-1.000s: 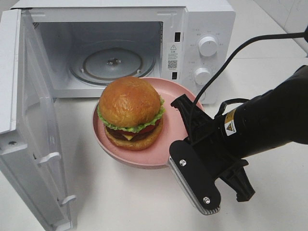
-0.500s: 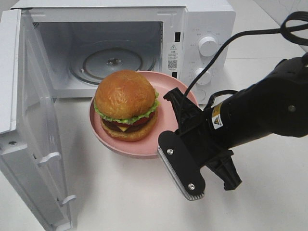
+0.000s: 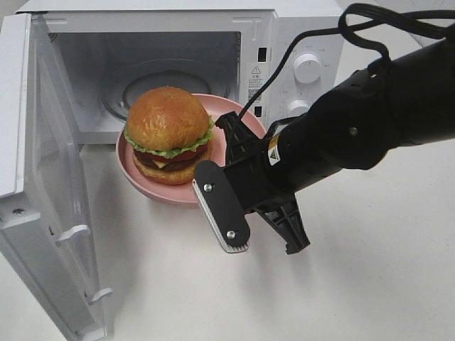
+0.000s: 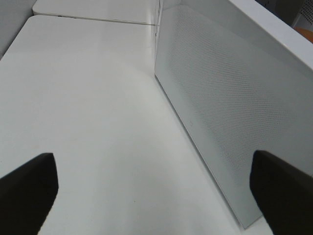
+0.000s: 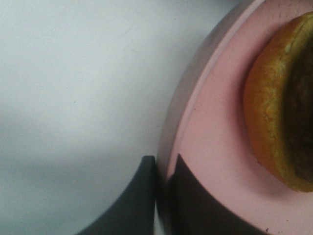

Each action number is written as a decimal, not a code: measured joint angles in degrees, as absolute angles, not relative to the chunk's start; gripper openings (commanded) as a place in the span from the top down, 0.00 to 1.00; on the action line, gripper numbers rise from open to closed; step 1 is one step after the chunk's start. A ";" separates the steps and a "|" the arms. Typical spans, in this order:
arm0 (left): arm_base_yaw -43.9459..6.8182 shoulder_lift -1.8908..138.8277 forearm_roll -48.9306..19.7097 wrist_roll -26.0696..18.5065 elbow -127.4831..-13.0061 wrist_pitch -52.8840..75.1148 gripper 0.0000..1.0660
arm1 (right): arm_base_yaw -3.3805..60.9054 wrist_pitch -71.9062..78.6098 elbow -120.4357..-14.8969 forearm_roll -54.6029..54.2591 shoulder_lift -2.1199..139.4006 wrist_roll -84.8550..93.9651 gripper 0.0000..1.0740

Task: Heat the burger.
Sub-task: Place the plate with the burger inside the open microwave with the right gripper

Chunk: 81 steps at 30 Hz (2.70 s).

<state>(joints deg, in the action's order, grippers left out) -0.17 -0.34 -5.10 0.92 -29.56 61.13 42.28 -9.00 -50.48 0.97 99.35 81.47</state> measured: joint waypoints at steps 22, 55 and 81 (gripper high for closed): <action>-0.17 -0.34 -5.10 0.92 -29.56 61.13 0.06 | 42.28 -15.13 -66.35 1.03 109.72 78.55 1.00; -0.17 -0.34 -5.10 0.92 -29.56 61.13 0.06 | 42.28 -26.53 -91.96 10.08 124.22 58.96 1.00; -0.17 -0.34 -4.98 0.92 -29.56 61.13 0.06 | 42.28 -30.08 -105.48 13.46 132.98 56.61 1.00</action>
